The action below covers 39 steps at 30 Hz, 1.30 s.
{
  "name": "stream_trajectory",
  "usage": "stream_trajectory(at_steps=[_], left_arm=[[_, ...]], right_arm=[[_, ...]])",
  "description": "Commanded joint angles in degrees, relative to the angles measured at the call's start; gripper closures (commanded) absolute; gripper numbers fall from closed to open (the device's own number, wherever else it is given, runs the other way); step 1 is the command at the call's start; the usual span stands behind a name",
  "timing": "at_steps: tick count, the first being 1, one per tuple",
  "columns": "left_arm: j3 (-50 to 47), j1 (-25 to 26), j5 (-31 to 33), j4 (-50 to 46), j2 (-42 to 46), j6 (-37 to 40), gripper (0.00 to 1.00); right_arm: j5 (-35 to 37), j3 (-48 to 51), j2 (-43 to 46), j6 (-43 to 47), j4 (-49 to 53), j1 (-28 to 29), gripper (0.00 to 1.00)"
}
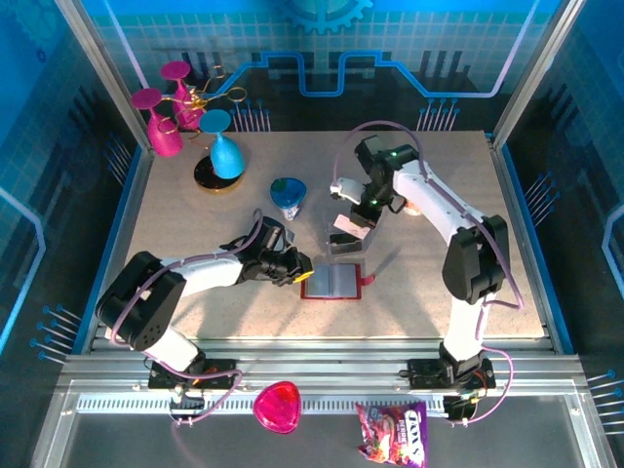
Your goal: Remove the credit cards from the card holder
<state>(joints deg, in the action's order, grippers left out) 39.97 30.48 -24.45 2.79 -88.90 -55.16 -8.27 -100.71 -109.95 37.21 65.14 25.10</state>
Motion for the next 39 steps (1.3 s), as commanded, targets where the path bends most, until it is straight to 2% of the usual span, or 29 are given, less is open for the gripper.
stream_trajectory(at_steps=[1, 8, 17, 39], left_arm=[[-1.7, -0.9, 1.3, -2.4, 2.8, 0.3, 0.80], [-3.4, -1.7, 1.8, -2.8, 4.7, -0.1, 0.80], [-3.5, -2.1, 1.5, -3.4, 4.8, 0.0, 0.81], [-5.0, -3.2, 1.7, -3.5, 5.5, -0.1, 0.81]], right_arm=[[2.5, -4.4, -2.9, 9.0, 4.8, 1.1, 1.00], [5.3, -14.3, -9.0, 15.8, 8.5, 1.7, 1.00], [3.3, -25.6, -17.7, 18.7, 15.2, 2.1, 1.00], [-0.2, -30.3, -27.9, 20.3, 19.3, 1.4, 1.00]])
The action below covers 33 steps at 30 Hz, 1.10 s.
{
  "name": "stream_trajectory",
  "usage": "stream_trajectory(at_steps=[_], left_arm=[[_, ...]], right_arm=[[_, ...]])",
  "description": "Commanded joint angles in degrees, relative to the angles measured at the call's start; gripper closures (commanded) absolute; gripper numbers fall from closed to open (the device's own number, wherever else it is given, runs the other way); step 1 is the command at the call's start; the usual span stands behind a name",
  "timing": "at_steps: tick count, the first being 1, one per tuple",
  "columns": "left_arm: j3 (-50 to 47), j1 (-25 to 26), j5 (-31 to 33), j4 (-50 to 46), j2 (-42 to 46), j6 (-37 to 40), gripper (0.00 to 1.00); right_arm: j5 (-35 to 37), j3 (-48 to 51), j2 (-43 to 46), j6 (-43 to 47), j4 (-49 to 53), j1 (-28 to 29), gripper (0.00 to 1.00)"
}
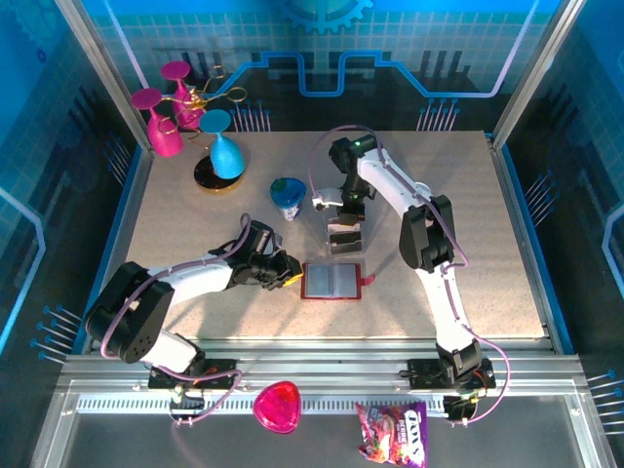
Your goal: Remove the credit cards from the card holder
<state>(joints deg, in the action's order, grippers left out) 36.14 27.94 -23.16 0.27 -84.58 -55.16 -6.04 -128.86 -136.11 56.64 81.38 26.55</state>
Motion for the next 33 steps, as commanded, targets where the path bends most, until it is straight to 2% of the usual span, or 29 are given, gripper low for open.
stream_trajectory(at_steps=[1, 14, 33], left_arm=[[-1.2, -0.7, 0.4, -1.0, 1.2, -0.1, 0.81], [-1.1, -0.7, 0.0, -0.8, 0.4, 0.0, 0.81], [-0.8, -0.8, 0.0, -0.9, 0.3, 0.1, 0.81]], right_arm=[[-2.8, -2.4, -2.0, 0.8, 3.1, -0.1, 1.00], [-7.4, -9.2, -8.7, -3.0, 7.5, -1.6, 1.00], [-8.0, -15.2, -12.3, -8.1, 7.8, -5.5, 1.00]])
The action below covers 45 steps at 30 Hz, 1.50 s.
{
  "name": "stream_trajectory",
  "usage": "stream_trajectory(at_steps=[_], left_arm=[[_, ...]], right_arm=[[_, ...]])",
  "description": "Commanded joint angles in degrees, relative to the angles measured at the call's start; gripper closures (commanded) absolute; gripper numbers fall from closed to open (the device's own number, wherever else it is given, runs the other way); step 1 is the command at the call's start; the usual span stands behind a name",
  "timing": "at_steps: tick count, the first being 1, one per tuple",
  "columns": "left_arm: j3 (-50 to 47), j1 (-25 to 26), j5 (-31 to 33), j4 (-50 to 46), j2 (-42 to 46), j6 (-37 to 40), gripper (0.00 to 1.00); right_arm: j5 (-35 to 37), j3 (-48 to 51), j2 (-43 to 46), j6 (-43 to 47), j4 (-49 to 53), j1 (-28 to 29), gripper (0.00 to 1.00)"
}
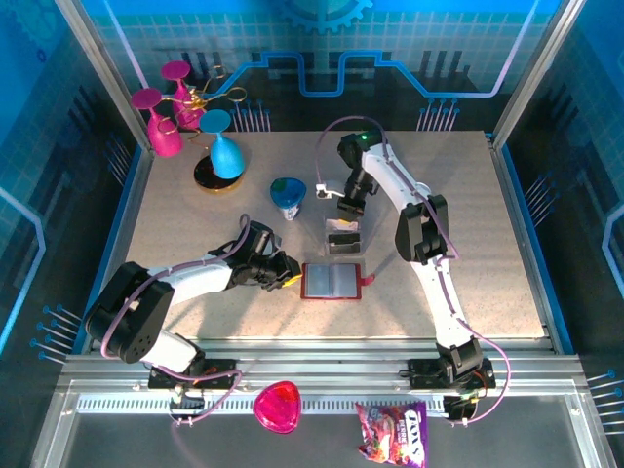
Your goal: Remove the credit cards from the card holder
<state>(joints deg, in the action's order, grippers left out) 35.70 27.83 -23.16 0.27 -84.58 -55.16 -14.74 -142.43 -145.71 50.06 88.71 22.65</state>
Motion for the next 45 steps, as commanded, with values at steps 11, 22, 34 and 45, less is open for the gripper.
stream_trajectory(at_steps=[11, 22, 34, 45], left_arm=[[0.1, -0.7, -0.1, -1.3, 0.6, 0.0, 0.81], [0.3, -0.7, -0.3, -1.2, 0.8, 0.2, 0.81], [2.8, -0.7, -1.8, -0.1, -2.3, 1.2, 0.81], [3.0, -0.6, -3.9, 2.5, -5.6, 1.0, 0.83]], right_arm=[[0.4, -2.1, 0.0, -2.5, -0.8, -1.4, 0.87], [3.8, 1.7, 8.0, -5.3, -4.6, -1.2, 0.79], [2.4, 20.2, 21.3, -19.3, -18.9, -0.7, 0.78], [-3.2, 49.3, 38.1, -48.8, -42.2, 1.0, 0.81]])
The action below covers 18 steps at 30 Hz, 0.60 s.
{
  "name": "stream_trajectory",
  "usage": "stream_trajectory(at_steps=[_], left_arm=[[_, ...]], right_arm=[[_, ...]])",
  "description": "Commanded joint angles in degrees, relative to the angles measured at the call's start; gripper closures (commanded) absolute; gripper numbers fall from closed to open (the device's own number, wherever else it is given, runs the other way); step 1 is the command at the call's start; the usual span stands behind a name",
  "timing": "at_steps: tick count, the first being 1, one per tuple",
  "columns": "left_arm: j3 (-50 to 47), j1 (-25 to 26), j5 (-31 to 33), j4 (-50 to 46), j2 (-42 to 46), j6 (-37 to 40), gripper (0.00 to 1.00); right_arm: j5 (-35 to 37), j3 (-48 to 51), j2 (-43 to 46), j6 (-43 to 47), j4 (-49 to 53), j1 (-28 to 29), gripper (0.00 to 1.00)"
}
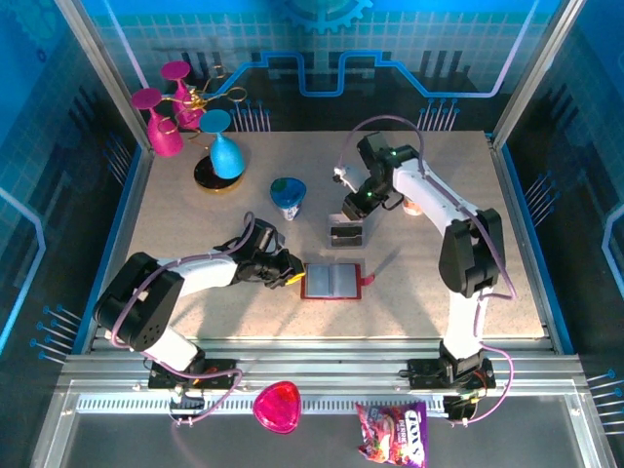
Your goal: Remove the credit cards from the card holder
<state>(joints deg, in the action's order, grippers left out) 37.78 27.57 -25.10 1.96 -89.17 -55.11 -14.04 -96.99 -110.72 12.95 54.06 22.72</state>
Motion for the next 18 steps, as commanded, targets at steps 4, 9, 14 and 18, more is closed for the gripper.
stream_trajectory(at_steps=[4, 9, 14, 18], left_arm=[[0.6, -0.1, -2.2, 1.5, -1.8, 0.9, 0.85], [0.5, 0.4, -2.2, 1.7, -2.9, 0.9, 0.86], [0.1, 0.8, -1.9, 1.7, -3.9, 1.1, 0.88], [-0.1, 1.3, -1.4, 1.6, -4.4, 1.1, 0.88]], right_arm=[[-6.6, 13.3, 7.1, -22.9, -15.0, 1.8, 0.88], [-8.8, 23.9, 12.3, -33.5, -24.4, 3.5, 0.92], [-9.5, 28.6, 14.4, -41.2, -26.0, 4.6, 0.96], [-9.9, 32.3, 15.6, -43.3, -28.5, 6.6, 0.94]])
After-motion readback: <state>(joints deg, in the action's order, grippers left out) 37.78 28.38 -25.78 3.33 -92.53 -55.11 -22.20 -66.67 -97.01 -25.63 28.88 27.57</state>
